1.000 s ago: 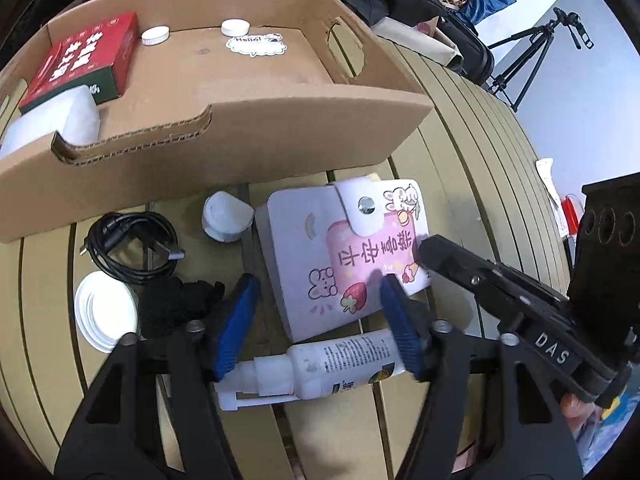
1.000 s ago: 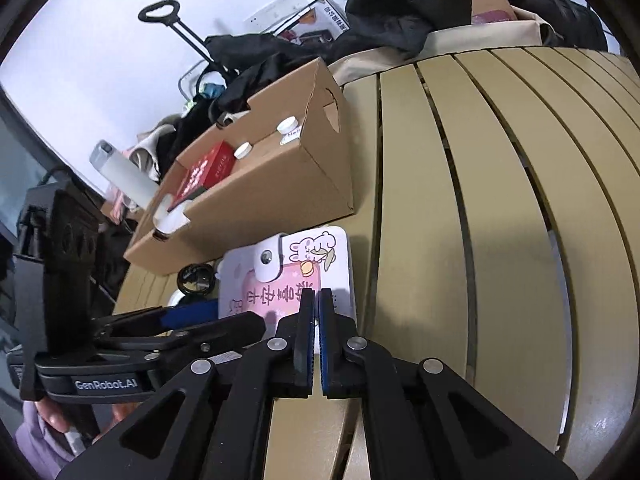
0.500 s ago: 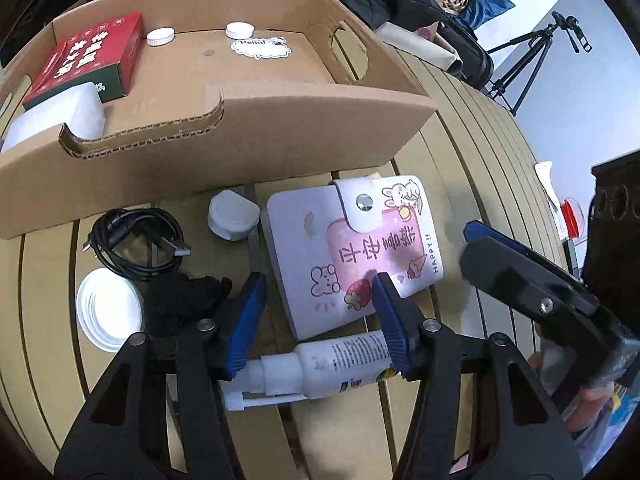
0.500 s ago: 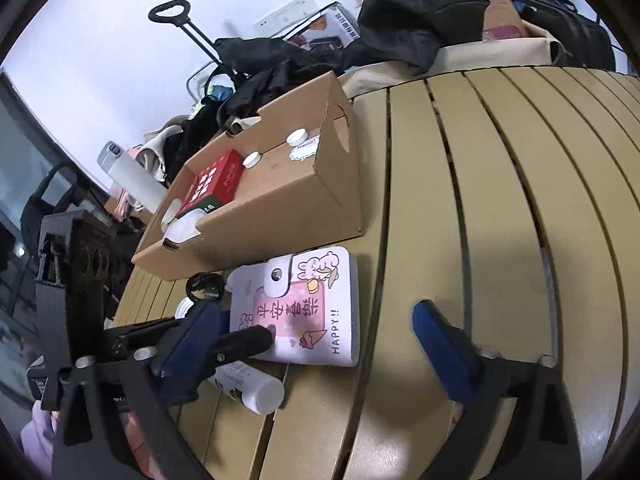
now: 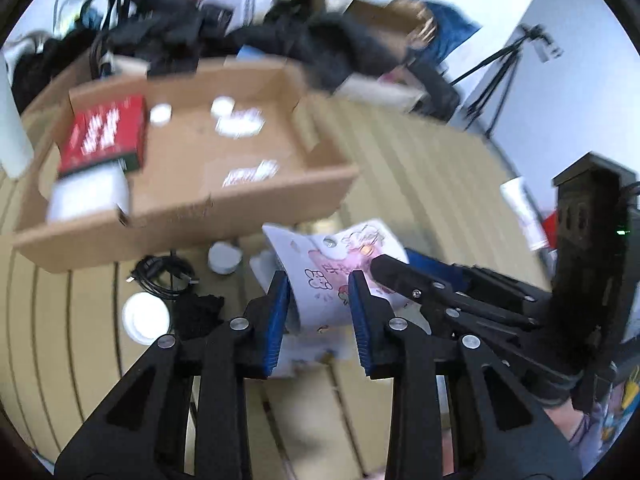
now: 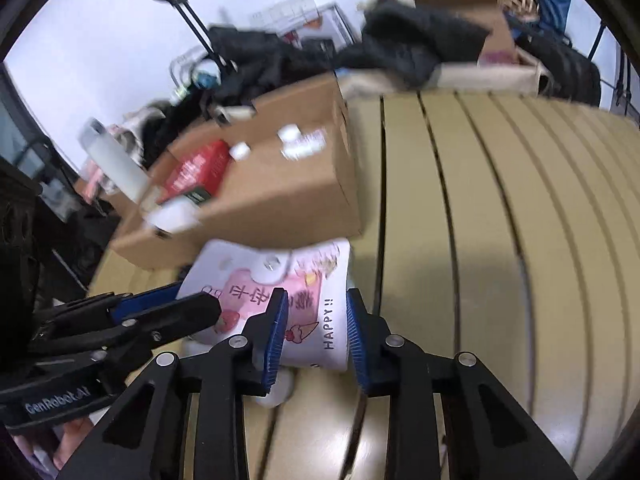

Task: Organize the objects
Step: 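Carry the pink card into the cardboard tray and open the left gripper, then withdraw both grippers back over the table, then grasp the white lid with the left gripper while the right gripper grasps the spray bottle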

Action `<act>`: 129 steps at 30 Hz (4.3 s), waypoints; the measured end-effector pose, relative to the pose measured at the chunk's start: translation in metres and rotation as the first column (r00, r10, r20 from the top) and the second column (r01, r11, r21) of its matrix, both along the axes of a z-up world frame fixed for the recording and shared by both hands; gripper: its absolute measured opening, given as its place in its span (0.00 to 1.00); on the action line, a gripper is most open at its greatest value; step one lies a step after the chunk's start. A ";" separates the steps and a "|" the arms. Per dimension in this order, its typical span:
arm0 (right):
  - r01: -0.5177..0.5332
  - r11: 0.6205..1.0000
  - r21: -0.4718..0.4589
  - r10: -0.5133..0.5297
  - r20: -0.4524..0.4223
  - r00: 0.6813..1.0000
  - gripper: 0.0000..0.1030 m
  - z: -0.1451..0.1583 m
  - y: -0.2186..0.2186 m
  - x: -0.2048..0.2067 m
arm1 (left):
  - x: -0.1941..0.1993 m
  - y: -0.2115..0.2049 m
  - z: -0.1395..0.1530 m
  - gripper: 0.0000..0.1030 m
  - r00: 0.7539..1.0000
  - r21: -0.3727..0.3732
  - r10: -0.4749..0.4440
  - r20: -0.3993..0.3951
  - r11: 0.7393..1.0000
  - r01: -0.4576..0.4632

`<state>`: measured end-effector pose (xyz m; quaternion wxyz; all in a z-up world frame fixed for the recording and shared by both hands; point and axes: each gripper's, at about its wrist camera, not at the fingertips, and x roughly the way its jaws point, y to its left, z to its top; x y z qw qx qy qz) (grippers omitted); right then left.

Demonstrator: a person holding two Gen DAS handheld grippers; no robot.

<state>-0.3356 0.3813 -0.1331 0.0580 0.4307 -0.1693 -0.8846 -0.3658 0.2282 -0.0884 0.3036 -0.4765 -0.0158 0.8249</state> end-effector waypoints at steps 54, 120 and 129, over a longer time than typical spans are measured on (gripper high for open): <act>-0.081 0.984 0.161 0.078 0.025 0.997 0.55 0.091 -0.022 -0.103 | -0.086 -0.070 0.063 0.77 0.992 -0.101 0.112 -0.059 0.988 -0.117; -0.227 0.908 0.351 0.212 0.081 0.974 0.30 -0.039 -0.082 0.092 | 0.051 -0.148 -0.039 0.02 0.961 -0.141 0.272 -0.049 0.951 -0.277; -0.149 0.931 0.334 0.162 -0.009 0.987 0.29 0.003 -0.081 0.158 | 0.118 -0.161 -0.002 0.02 0.957 -0.088 0.270 -0.103 0.956 -0.279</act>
